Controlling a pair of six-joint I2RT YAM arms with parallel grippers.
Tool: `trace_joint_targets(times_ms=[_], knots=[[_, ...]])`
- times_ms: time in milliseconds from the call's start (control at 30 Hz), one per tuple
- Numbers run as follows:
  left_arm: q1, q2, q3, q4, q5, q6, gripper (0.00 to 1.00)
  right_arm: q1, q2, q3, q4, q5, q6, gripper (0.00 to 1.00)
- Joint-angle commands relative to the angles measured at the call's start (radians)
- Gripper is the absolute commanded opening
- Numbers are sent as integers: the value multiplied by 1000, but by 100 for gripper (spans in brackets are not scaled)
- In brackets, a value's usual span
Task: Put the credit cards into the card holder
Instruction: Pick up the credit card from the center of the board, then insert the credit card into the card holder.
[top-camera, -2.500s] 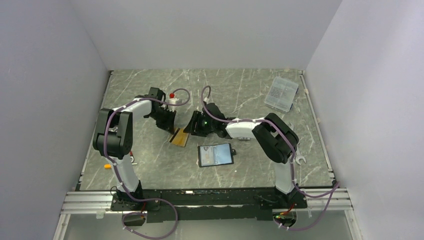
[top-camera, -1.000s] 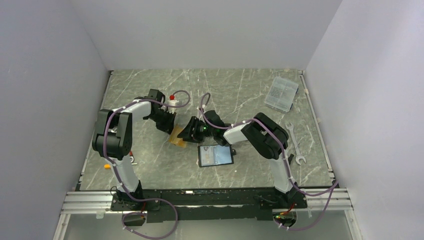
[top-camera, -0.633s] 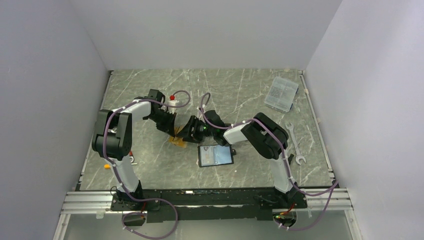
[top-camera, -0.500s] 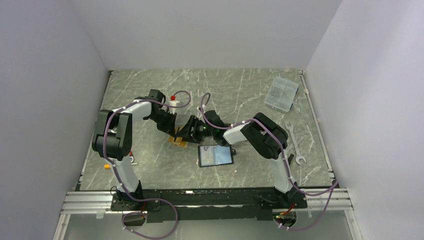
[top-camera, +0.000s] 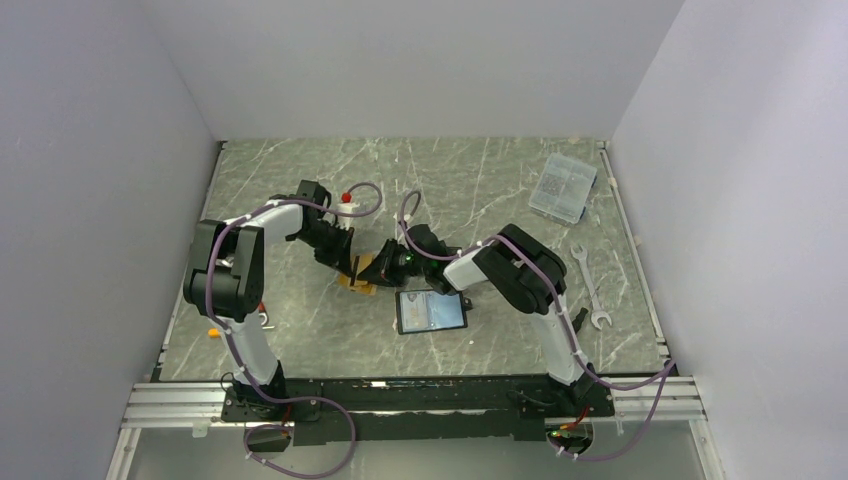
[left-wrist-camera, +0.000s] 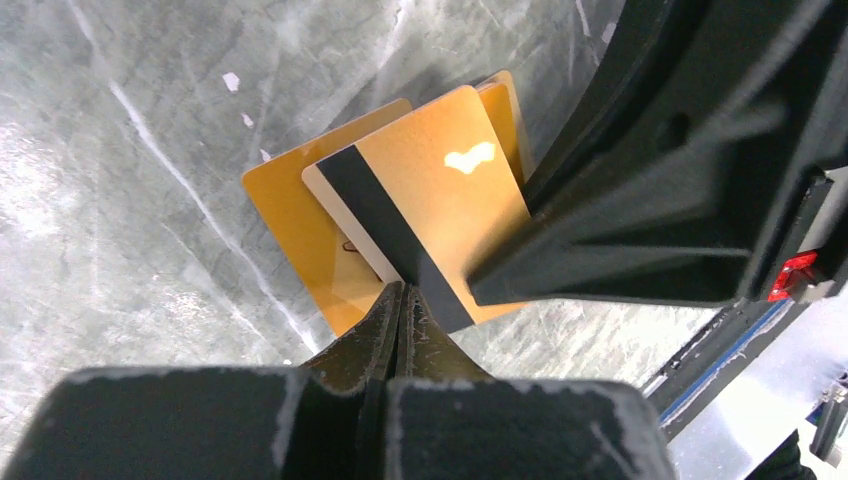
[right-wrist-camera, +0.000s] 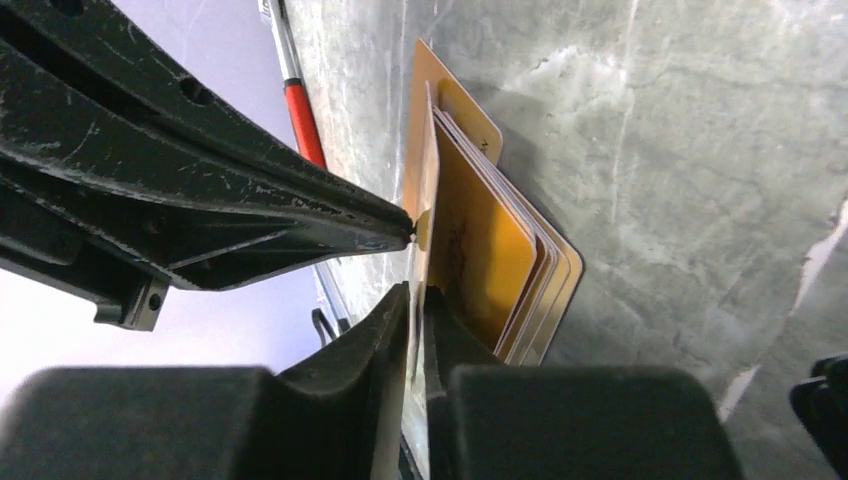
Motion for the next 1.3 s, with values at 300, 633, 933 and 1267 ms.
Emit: trace_joint_targets(times_ms=[300,633,933,1267], knots=[[54,-227,102,-178,3,103,38,-9,-102,4,-36,-27,-69,0],[62,-497,206,-263,-217,113,98,-11,-359,13,-440,8,-374,0],[-39,-616,193,-270,-357,171,99,-35,-699,-217,-677,196,-473,0],[-142,-724,-4,-85,-517,86,99,-92,-980,-420,-877,325,-492,0]])
